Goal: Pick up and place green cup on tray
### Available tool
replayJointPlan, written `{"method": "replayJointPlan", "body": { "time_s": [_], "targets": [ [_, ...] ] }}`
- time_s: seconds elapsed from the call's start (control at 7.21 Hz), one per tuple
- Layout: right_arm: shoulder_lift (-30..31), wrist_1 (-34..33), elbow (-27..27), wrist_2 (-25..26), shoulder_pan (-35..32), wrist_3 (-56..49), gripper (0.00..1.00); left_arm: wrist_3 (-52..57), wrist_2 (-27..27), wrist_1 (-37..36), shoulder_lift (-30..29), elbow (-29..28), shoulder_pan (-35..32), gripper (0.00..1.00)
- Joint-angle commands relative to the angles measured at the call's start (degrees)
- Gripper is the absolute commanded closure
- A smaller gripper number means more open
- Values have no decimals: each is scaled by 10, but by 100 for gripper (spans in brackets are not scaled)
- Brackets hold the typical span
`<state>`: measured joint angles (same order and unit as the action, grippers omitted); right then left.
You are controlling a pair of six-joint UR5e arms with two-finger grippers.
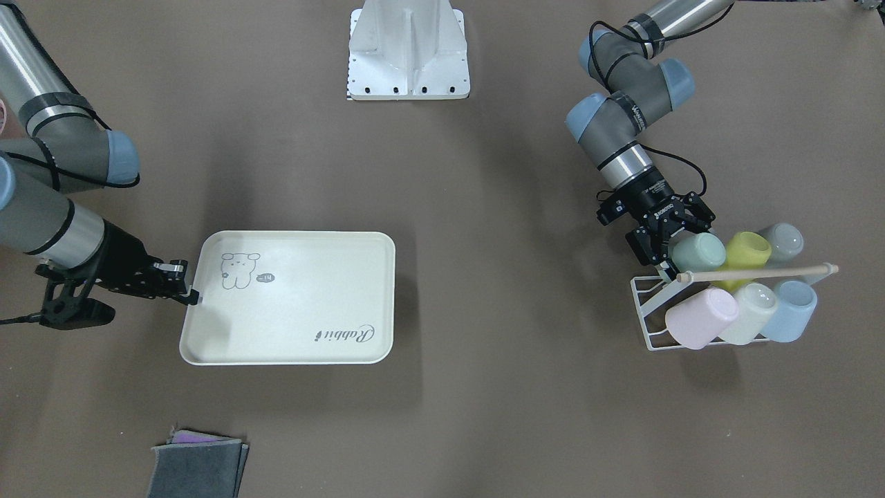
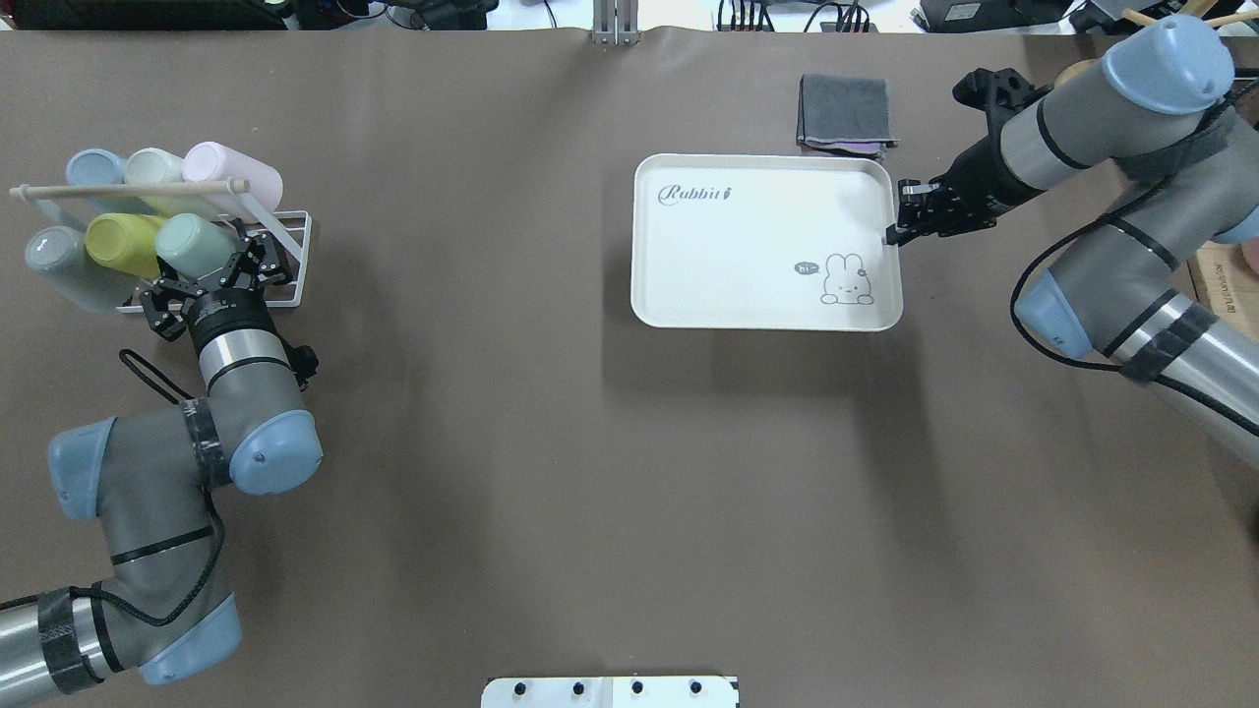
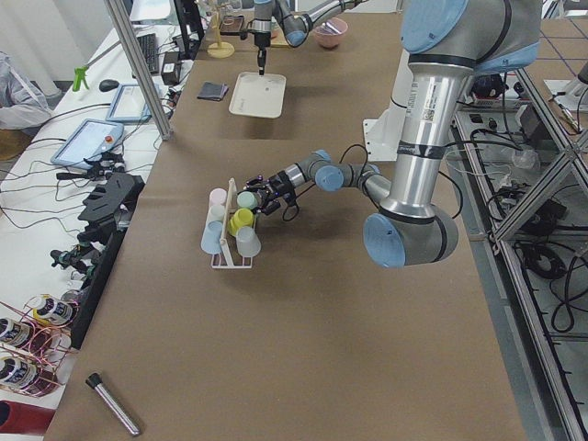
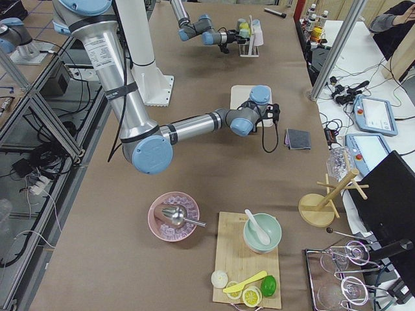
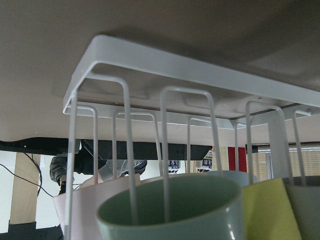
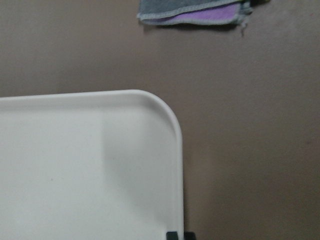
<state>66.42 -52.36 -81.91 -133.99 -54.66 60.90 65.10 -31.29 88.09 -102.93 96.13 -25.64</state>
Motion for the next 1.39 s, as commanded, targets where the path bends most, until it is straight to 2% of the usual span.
{"method": "replayJointPlan", "body": {
  "time_s": [0.0,0.14,0.28,0.56,0.83,1.25],
  "targets": [
    [-22,1,-1,7,50,26,100,0,0,0,-1,0,-2,44],
    [-36,1,3,20,69,31,100,5,0,0,-1,4,-2,56],
    [-39,0,3,28,79,33,100,7,0,-1,0,5,-2,62],
    [-58,1,13,51,102,59,100,48,0,-6,0,17,-3,66],
    [-94,0,48,62,111,73,100,93,-1,-6,1,30,-7,67],
    [-103,1,57,89,138,84,100,163,-8,-1,5,60,-26,69]
  ]
}}
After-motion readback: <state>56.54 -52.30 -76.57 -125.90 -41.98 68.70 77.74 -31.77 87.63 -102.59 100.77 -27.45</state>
